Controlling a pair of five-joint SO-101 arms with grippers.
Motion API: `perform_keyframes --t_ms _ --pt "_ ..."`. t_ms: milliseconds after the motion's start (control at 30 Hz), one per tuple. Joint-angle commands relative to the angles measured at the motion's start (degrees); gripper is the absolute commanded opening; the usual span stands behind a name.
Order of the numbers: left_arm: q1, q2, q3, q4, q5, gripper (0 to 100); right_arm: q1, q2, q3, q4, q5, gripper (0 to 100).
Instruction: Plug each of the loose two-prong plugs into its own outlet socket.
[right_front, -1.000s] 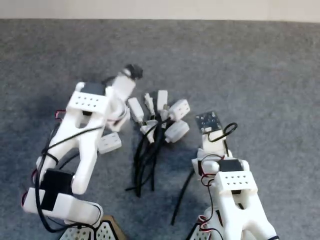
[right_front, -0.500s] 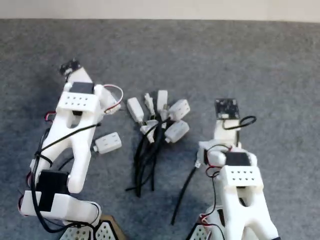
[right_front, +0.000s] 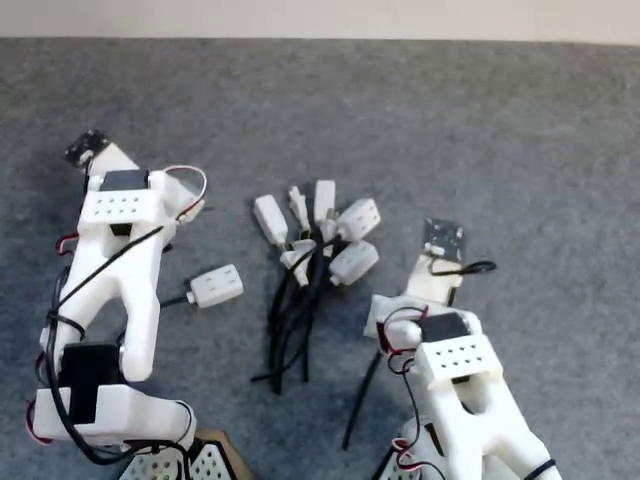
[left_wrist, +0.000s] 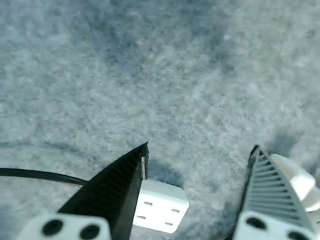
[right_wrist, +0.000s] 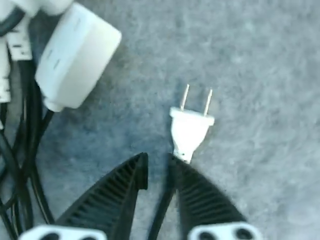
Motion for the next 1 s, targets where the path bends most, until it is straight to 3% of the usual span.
perform_keyframes --t_ms 0,133,400,600,967 --pt "-0.6 -2.2 -0.3 -1.0 0.5 32 2.6 -0.5 0.2 -0.2 -6.9 25.9" --pt "-0.6 -2.2 -0.3 -1.0 0.5 32 2.9 -0.5 0.2 1.8 -8.2 34.8" --pt "-0.4 -2.2 -0.2 -1.0 0.5 32 0.9 0.1 0.7 -1.7 -8.0 22.1" --pt "-0.3 -2.5 1.1 -1.1 0.5 32 0.9 1.5 0.7 -2.9 -7.9 19.5" --pt "-0.3 -2.7 1.1 -1.1 0.5 32 1.3 25.5 -10.9 -2.7 -8.0 19.4"
